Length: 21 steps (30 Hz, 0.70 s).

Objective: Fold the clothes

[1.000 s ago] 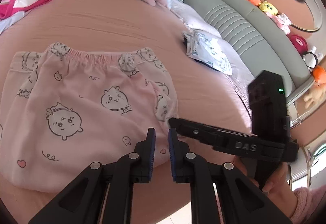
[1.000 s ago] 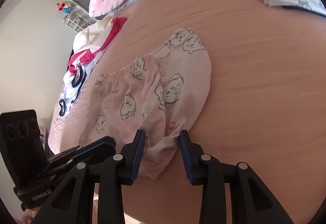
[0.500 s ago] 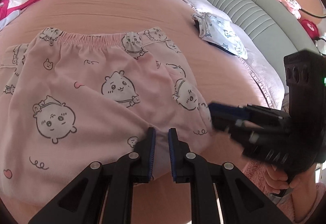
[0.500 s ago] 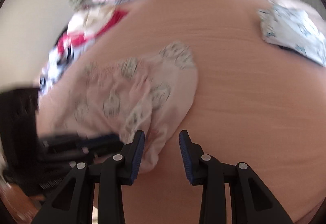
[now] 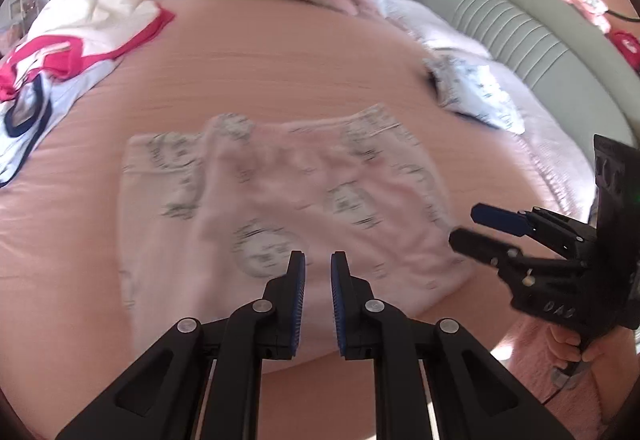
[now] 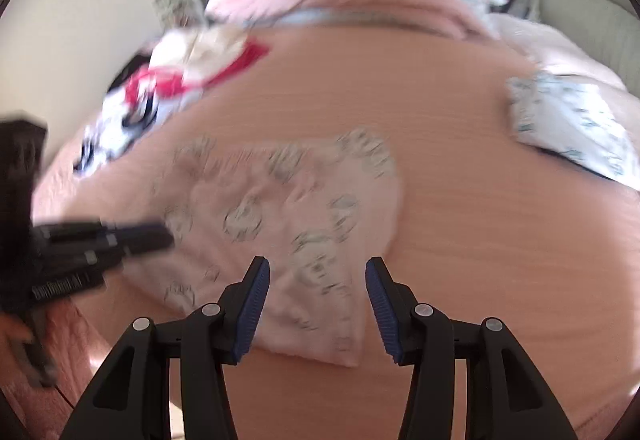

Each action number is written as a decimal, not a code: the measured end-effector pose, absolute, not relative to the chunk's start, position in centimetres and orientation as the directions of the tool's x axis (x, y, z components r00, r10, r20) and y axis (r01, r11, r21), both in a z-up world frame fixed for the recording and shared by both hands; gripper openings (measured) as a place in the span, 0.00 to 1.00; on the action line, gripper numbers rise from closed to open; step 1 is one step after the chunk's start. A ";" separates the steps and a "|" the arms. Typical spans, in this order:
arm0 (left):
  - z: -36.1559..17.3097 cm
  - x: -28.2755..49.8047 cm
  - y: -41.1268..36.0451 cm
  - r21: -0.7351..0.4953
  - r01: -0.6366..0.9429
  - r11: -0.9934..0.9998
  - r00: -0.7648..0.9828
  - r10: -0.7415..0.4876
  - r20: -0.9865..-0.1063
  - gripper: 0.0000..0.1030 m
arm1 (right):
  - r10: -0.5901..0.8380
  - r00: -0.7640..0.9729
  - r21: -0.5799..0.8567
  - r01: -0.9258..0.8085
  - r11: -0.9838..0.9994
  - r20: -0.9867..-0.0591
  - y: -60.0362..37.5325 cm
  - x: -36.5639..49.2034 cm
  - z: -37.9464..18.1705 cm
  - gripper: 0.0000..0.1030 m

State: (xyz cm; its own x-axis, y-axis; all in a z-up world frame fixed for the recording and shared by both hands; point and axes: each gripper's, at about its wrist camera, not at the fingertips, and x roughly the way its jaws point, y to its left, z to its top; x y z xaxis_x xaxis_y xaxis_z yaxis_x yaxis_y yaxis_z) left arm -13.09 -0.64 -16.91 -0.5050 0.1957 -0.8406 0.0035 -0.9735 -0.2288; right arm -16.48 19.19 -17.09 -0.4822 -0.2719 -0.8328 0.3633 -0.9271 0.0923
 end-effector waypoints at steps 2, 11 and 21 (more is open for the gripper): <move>-18.1 -12.8 -1.3 -0.146 -0.018 -0.989 -0.456 0.138 -0.879 0.11 | -0.192 -0.426 0.039 0.342 -0.939 -0.884 19.0 -16.6 -19.4 0.48; -16.3 -12.3 -1.9 -0.151 -0.032 -0.988 -0.537 0.144 -0.831 0.11 | -0.079 -0.495 -0.012 0.179 -0.984 -0.865 23.0 -17.0 -17.2 0.53; -19.2 -12.4 0.3 -0.049 -0.165 -0.985 -0.463 0.121 -0.878 0.12 | -0.188 -0.462 -0.084 0.508 -0.858 -0.866 13.7 -20.1 -19.0 0.53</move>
